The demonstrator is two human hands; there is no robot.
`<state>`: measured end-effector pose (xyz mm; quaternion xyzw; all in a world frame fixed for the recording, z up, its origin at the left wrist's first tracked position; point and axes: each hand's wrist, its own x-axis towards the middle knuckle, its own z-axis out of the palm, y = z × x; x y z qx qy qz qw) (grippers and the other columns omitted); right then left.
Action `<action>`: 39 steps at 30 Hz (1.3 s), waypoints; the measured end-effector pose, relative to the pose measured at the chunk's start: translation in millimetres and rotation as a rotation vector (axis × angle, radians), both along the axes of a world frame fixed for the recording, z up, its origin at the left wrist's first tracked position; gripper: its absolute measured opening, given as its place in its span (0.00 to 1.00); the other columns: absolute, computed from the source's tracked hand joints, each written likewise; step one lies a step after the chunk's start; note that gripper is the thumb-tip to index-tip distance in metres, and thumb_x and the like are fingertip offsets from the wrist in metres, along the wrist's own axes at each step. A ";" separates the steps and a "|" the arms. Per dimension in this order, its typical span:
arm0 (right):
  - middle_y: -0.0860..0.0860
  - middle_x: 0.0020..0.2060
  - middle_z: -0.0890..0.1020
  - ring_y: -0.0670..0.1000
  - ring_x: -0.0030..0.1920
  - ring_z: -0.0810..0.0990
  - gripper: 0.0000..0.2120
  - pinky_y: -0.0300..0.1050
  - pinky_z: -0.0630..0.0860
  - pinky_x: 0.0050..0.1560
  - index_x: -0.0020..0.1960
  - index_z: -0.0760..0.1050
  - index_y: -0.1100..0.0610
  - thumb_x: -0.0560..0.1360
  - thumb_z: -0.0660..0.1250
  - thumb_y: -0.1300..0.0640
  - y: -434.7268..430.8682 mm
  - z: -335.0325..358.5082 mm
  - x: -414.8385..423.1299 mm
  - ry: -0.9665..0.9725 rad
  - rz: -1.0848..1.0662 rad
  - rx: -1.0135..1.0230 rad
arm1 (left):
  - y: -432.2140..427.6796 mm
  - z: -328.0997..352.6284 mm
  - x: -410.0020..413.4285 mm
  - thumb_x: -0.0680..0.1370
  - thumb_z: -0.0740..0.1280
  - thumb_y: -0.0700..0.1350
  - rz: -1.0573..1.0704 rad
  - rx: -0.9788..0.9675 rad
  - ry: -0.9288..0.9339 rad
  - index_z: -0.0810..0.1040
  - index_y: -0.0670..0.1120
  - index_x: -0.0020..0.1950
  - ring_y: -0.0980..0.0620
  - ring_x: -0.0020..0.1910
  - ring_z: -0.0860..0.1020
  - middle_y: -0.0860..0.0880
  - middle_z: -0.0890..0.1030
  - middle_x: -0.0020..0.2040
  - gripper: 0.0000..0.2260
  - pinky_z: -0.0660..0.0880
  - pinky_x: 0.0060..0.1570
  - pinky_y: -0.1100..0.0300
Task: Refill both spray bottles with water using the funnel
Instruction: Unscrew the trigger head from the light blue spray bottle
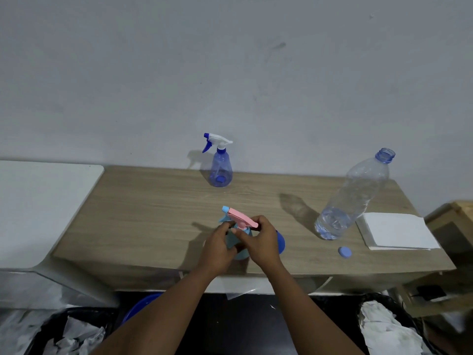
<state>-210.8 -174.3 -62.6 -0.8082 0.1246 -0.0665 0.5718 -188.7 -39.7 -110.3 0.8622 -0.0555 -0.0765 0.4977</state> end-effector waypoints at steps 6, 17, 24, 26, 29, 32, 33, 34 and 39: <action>0.44 0.55 0.80 0.42 0.56 0.79 0.23 0.27 0.75 0.49 0.64 0.75 0.52 0.71 0.77 0.54 -7.2 -0.6 -6.0 -0.001 0.073 0.037 | -0.5 -0.9 1.3 0.72 0.76 0.44 0.012 -0.003 -0.003 0.72 0.53 0.69 0.54 0.61 0.77 0.54 0.78 0.63 0.26 0.79 0.58 0.53; 0.45 0.52 0.79 0.43 0.53 0.79 0.23 0.28 0.75 0.45 0.60 0.72 0.53 0.70 0.78 0.55 -0.2 3.0 -2.5 0.015 0.051 0.057 | -1.5 -1.4 1.1 0.73 0.76 0.45 0.011 -0.005 -0.003 0.71 0.54 0.69 0.54 0.62 0.77 0.54 0.77 0.64 0.27 0.79 0.60 0.51; 0.45 0.56 0.80 0.39 0.54 0.78 0.17 0.26 0.74 0.47 0.62 0.75 0.51 0.75 0.74 0.54 -5.7 2.4 -3.9 -0.005 0.088 0.022 | -2.2 -0.8 1.8 0.73 0.76 0.45 0.006 -0.023 -0.008 0.72 0.52 0.68 0.55 0.61 0.76 0.54 0.77 0.63 0.26 0.77 0.57 0.58; 0.44 0.54 0.81 0.41 0.53 0.80 0.19 0.27 0.75 0.47 0.61 0.75 0.52 0.72 0.76 0.54 -5.0 3.1 -3.0 -0.003 0.091 0.045 | -2.1 -2.3 2.1 0.73 0.75 0.44 0.006 -0.022 -0.011 0.72 0.52 0.68 0.54 0.61 0.77 0.54 0.78 0.62 0.26 0.77 0.57 0.58; 0.46 0.49 0.81 0.44 0.49 0.80 0.18 0.28 0.74 0.42 0.56 0.75 0.54 0.70 0.78 0.54 3.1 1.6 2.4 0.017 0.023 0.010 | -2.1 -5.0 1.4 0.73 0.74 0.42 0.020 0.008 -0.001 0.71 0.52 0.69 0.51 0.64 0.76 0.52 0.77 0.65 0.26 0.77 0.61 0.51; 0.46 0.54 0.80 0.41 0.53 0.79 0.16 0.27 0.73 0.44 0.60 0.75 0.53 0.74 0.74 0.54 -1.7 0.7 1.6 0.014 0.056 -0.012 | -2.2 -4.7 2.1 0.73 0.75 0.44 0.028 0.011 -0.001 0.72 0.52 0.68 0.52 0.63 0.76 0.53 0.77 0.64 0.26 0.78 0.60 0.51; 0.46 0.56 0.79 0.42 0.55 0.78 0.15 0.27 0.73 0.46 0.61 0.75 0.52 0.76 0.73 0.54 -5.4 1.2 0.3 0.020 0.093 -0.003 | -2.4 -3.7 2.5 0.72 0.76 0.45 0.027 0.004 -0.008 0.72 0.52 0.67 0.53 0.61 0.77 0.53 0.78 0.62 0.26 0.79 0.59 0.52; 0.46 0.57 0.79 0.42 0.57 0.78 0.16 0.27 0.74 0.47 0.62 0.74 0.51 0.76 0.72 0.54 -8.4 2.3 -1.0 0.024 0.129 0.013 | -2.3 -3.5 2.7 0.72 0.76 0.46 0.026 -0.008 -0.012 0.73 0.52 0.67 0.54 0.60 0.78 0.54 0.79 0.61 0.25 0.79 0.57 0.53; 0.45 0.53 0.80 0.42 0.53 0.80 0.17 0.25 0.73 0.45 0.59 0.76 0.52 0.73 0.76 0.53 -1.5 3.6 1.6 -0.005 0.082 -0.042 | -2.9 -4.3 3.1 0.71 0.76 0.47 0.021 0.000 0.005 0.71 0.52 0.69 0.53 0.62 0.77 0.53 0.78 0.63 0.28 0.78 0.59 0.50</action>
